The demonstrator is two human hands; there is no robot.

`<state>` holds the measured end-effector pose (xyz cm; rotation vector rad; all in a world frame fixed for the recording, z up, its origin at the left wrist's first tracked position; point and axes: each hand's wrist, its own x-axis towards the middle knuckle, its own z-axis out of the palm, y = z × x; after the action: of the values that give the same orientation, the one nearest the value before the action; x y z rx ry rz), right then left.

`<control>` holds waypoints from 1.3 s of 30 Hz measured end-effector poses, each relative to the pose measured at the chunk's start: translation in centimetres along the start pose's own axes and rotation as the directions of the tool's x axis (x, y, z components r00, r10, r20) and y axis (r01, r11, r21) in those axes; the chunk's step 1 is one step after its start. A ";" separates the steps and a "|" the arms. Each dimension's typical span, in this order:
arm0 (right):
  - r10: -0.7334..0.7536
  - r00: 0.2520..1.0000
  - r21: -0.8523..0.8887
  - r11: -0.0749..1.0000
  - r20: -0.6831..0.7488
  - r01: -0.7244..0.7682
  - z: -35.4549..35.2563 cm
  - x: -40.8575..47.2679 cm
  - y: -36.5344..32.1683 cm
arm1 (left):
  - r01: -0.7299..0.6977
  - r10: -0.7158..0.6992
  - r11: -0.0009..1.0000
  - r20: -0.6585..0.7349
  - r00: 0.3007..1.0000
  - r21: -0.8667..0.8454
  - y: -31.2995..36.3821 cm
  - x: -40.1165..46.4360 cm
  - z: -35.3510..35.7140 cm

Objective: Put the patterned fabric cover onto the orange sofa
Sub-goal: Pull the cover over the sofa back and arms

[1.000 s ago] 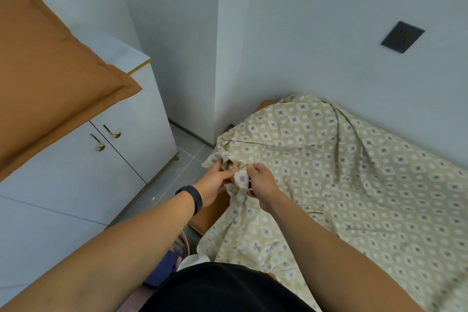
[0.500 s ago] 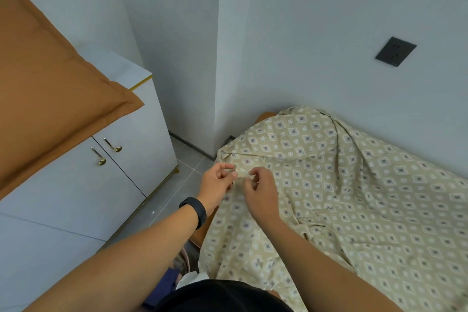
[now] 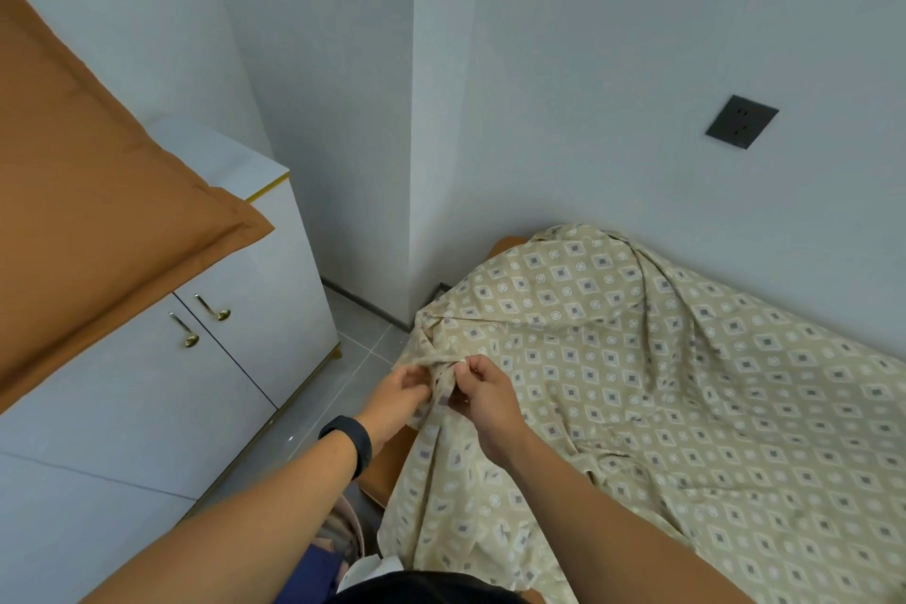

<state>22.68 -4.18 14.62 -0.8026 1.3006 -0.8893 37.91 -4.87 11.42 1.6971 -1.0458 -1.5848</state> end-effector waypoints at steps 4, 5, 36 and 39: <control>0.081 0.995 0.084 0.993 0.057 -0.086 0.2 0.1 -0.9 | 0.258 -0.219 0.958 0.262 0.940 -0.123 -2.2 0.6 -0.5; 0.089 0.995 0.090 0.992 0.045 -0.093 0.0 0.3 -0.9 | 0.286 -0.223 0.942 0.308 0.925 -0.176 -2.1 0.5 -0.4; 0.514 0.775 -0.533 0.799 0.367 -0.278 22.2 8.1 0.0 | -0.244 0.430 0.894 -0.571 0.699 0.376 0.1 -0.8 -22.6; 0.372 0.858 -0.585 0.804 0.355 -0.107 22.3 8.4 0.6 | -0.049 0.384 0.876 -0.634 0.671 0.479 -2.4 -0.2 -25.7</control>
<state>45.31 -11.39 12.66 -1.1738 1.2019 -0.0726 63.72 -5.81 12.58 2.1059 -1.1462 -0.4183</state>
